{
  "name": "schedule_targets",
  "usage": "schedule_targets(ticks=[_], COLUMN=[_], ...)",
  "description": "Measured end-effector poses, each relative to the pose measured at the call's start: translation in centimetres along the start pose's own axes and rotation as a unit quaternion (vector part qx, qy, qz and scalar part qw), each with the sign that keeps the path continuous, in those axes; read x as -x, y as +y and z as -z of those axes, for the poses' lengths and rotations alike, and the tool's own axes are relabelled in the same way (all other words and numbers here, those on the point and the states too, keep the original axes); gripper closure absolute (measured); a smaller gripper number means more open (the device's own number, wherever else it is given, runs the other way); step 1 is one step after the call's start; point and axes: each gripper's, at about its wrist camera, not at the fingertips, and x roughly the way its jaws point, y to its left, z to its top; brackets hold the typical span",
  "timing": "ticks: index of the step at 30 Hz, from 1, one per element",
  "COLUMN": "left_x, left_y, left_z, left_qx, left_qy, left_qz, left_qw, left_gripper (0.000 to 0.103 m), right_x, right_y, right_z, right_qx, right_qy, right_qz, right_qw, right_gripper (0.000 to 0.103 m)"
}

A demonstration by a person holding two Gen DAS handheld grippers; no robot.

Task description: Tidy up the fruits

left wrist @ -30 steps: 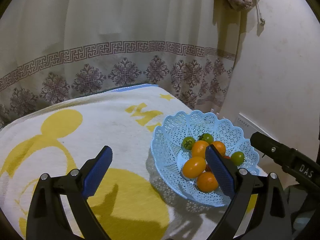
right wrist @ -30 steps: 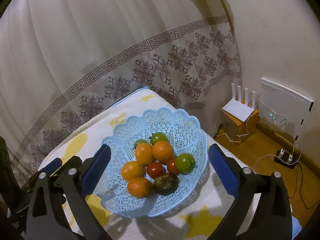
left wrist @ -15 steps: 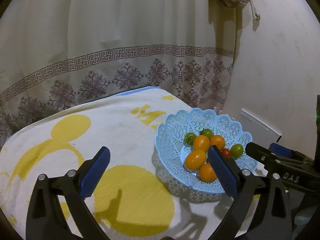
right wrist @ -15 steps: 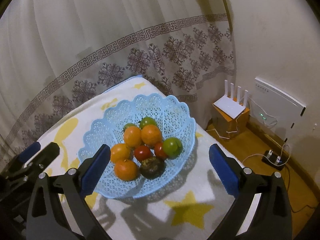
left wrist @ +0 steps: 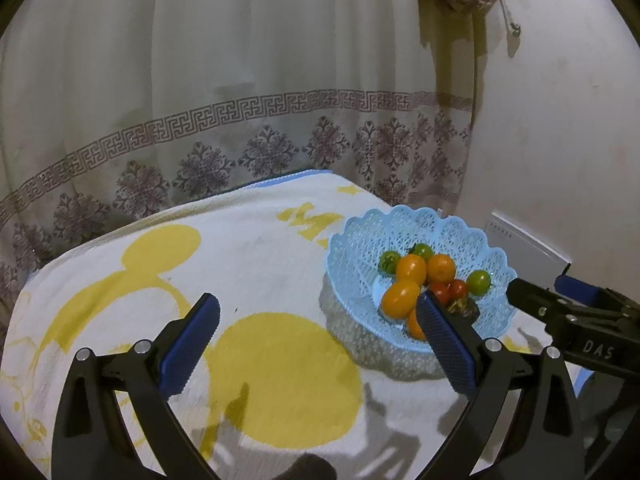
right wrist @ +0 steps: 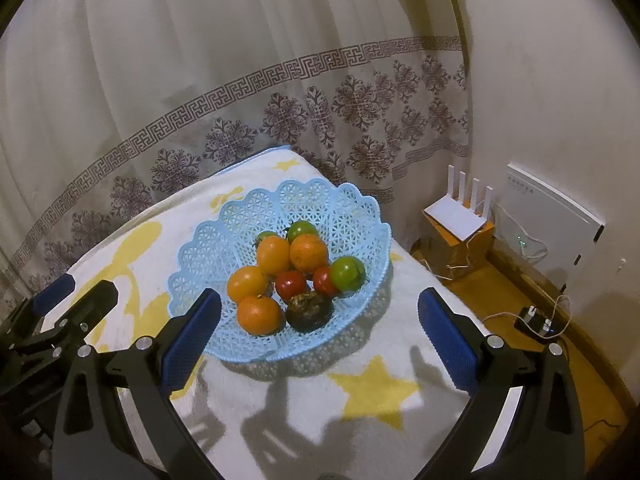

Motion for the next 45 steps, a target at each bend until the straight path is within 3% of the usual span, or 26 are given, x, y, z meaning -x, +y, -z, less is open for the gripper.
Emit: schedule_targets(ticks=[11,25,45], left_x=[-0.2,-2.1,-3.6], left_y=[0.6,0.3,-0.9], left_z=[1.0,2.0,3.0], left_qx=[0.011,0.001,-0.027], left_qy=[0.016,0.048,0.067], left_qz=[-0.006,-0.053,-0.062], left_qw=[0.9998,0.9974,0.9955], left_gripper=[0.005,0.005,0.005], right_x=[0.8,0.2,-1.4], right_y=[1.3,1.7,1.6], right_z=[1.0,1.8,2.5], right_qx=[0.041,0.064,0.077], right_qy=[-0.006,0.003,0.019], right_qz=[0.027,0.032,0.044], right_qw=[0.999,0.997,0.996], right_gripper=[0.003,0.003,0.003])
